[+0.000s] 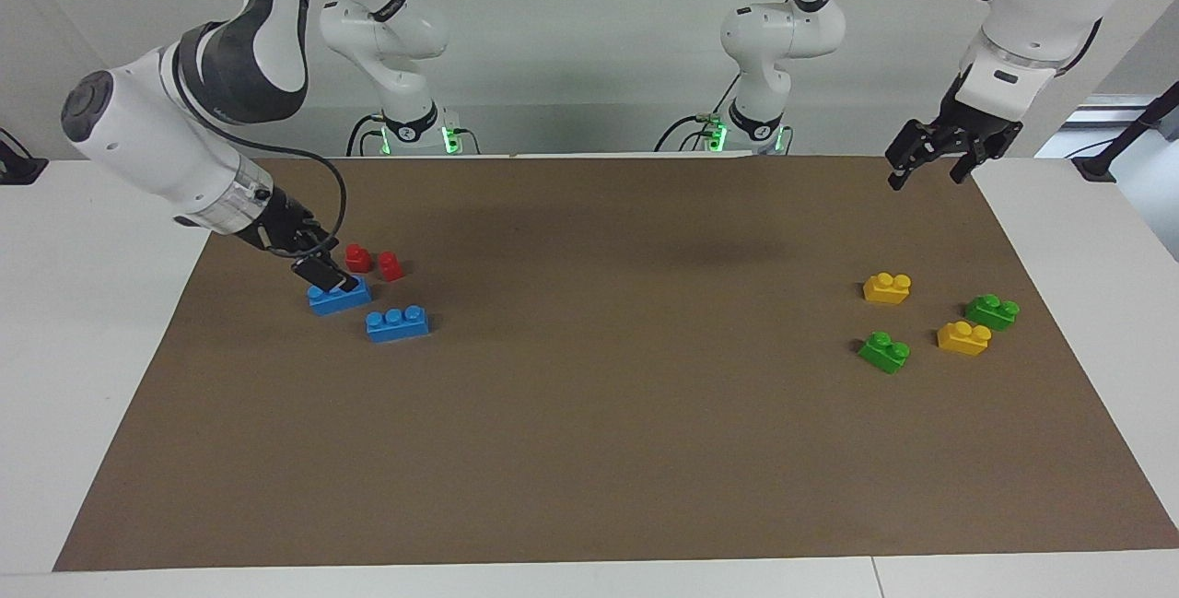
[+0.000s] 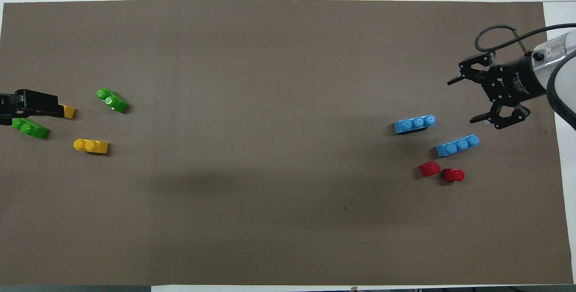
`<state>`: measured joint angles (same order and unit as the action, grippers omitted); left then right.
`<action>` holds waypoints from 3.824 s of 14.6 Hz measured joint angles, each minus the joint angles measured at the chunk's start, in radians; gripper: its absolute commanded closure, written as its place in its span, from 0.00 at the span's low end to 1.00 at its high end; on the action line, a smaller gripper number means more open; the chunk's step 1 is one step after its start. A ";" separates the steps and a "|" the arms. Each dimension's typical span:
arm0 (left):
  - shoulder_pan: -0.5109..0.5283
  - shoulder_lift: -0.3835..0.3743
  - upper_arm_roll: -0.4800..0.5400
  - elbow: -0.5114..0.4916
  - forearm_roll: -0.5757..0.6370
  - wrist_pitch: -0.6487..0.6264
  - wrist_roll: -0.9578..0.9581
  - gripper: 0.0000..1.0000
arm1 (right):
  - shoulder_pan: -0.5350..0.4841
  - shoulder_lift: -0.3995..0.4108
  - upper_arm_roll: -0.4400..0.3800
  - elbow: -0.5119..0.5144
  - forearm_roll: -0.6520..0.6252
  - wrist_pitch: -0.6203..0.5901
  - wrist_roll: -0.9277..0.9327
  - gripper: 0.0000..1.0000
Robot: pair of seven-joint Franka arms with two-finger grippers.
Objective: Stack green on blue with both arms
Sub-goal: 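Move the left gripper toward the green brick while the right gripper approaches the blue brick, then close the left gripper on the green brick while the right gripper grasps the blue brick, then lift the green brick with the left gripper while the right gripper carries the blue brick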
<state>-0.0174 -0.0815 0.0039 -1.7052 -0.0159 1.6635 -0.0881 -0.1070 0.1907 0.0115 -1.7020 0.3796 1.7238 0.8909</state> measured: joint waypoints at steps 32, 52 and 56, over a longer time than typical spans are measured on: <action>0.077 0.518 0.003 -0.092 -0.049 0.618 -0.791 0.00 | -0.067 0.154 0.006 -0.233 0.169 0.324 0.039 0.02; 0.078 0.483 0.005 -0.040 -0.049 0.527 -0.722 1.00 | -0.019 0.139 0.008 -0.087 0.178 0.198 0.073 1.00; 0.067 0.392 -0.005 0.010 -0.049 0.391 -0.757 1.00 | 0.102 0.101 0.009 0.076 0.178 0.081 0.270 1.00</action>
<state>0.0493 0.3108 -0.0008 -1.6950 -0.0649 2.0549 -0.8449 -0.0047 0.2916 0.0200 -1.6259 0.5573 1.8050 1.1608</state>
